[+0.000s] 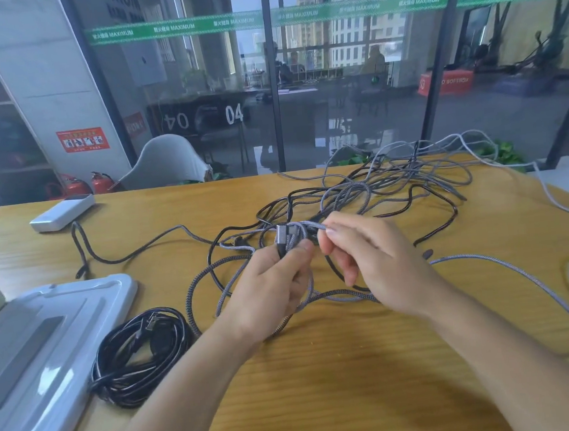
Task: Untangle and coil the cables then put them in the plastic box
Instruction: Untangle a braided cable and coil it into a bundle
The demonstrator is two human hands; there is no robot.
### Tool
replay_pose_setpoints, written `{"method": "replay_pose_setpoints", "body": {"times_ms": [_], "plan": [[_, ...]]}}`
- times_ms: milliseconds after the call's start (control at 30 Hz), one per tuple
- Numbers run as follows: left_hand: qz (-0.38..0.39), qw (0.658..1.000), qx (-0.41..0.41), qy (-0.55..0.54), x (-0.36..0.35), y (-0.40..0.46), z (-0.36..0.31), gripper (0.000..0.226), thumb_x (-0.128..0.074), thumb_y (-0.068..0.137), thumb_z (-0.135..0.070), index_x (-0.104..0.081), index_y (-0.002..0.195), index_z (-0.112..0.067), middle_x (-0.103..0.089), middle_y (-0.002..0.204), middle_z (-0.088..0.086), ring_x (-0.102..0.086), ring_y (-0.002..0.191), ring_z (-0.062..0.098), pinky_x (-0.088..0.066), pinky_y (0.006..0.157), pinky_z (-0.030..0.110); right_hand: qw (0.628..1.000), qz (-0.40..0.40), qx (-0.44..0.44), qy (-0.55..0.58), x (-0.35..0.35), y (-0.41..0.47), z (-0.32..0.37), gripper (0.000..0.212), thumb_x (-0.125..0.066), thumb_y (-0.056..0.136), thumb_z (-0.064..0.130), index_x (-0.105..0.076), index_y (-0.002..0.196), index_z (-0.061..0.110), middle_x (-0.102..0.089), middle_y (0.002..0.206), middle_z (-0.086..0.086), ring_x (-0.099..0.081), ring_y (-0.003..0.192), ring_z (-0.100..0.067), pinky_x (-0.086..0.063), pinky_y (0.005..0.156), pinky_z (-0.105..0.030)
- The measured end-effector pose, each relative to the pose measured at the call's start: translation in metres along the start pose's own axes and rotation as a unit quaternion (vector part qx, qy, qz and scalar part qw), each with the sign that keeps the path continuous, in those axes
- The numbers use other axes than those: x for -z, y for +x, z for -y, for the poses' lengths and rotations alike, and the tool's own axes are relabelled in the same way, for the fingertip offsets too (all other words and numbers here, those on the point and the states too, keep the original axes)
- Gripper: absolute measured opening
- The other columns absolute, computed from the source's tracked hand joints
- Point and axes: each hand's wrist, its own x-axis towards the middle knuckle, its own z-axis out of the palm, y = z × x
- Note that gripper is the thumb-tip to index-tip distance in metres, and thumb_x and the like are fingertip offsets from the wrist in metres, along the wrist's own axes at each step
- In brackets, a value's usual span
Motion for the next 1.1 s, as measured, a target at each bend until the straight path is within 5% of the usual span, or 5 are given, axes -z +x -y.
{"method": "replay_pose_setpoints", "body": {"times_ms": [233,433,867,1000,1100], "plan": [[-0.009,1.000,-0.014,-0.024,0.003,0.000,0.001,0.049,-0.042,0.113,-0.028,-0.028,0.066,-0.018,-0.020,0.061,0.002,-0.013,0.052,0.016,-0.018,0.046,0.022,0.998,0.032,0.039,-0.043,-0.003,-0.005,0.003,0.034,-0.037,0.109,0.027,-0.058,0.084,0.018,-0.051,0.067,-0.007,-0.047,0.063,-0.027,-0.042,0.059,-0.045],[0.067,0.998,0.004,0.019,0.004,-0.001,-0.003,0.056,-0.044,0.112,-0.025,-0.031,0.058,-0.020,-0.022,0.058,0.004,-0.015,0.052,0.019,-0.020,0.045,0.022,0.992,-0.085,0.053,-0.073,0.001,0.002,-0.001,0.035,-0.034,0.111,0.032,-0.056,0.085,0.022,-0.038,0.060,-0.003,-0.035,0.056,-0.019,-0.029,0.054,-0.036],[0.032,0.993,0.038,-0.108,0.007,-0.002,-0.002,0.034,-0.041,0.099,-0.040,-0.043,0.070,-0.022,-0.022,0.064,-0.001,-0.013,0.057,0.016,-0.013,0.052,0.028,0.965,0.007,0.106,-0.239,-0.013,-0.003,-0.002,0.036,-0.038,0.110,0.045,-0.041,0.077,0.029,-0.044,0.058,0.006,-0.043,0.056,-0.020,-0.036,0.051,-0.037],[-0.007,0.996,0.006,-0.090,0.004,-0.001,-0.001,0.059,-0.042,0.110,-0.046,-0.039,0.080,0.004,-0.018,0.064,0.002,-0.011,0.058,0.020,-0.014,0.049,0.026,0.947,0.006,0.139,-0.291,-0.014,-0.004,0.002,0.032,-0.038,0.109,0.045,-0.044,0.080,0.032,-0.046,0.062,0.009,-0.046,0.060,-0.015,-0.038,0.053,-0.033],[-0.060,0.991,-0.015,-0.120,0.007,0.000,-0.004,0.054,-0.044,0.110,-0.036,-0.040,0.084,0.011,-0.016,0.067,0.005,-0.009,0.058,0.020,-0.014,0.047,0.024,0.978,0.064,0.095,-0.177,-0.013,-0.005,-0.003,0.039,-0.040,0.110,0.043,-0.052,0.076,0.030,-0.054,0.063,0.006,-0.053,0.062,-0.017,-0.043,0.059,-0.037]]}}
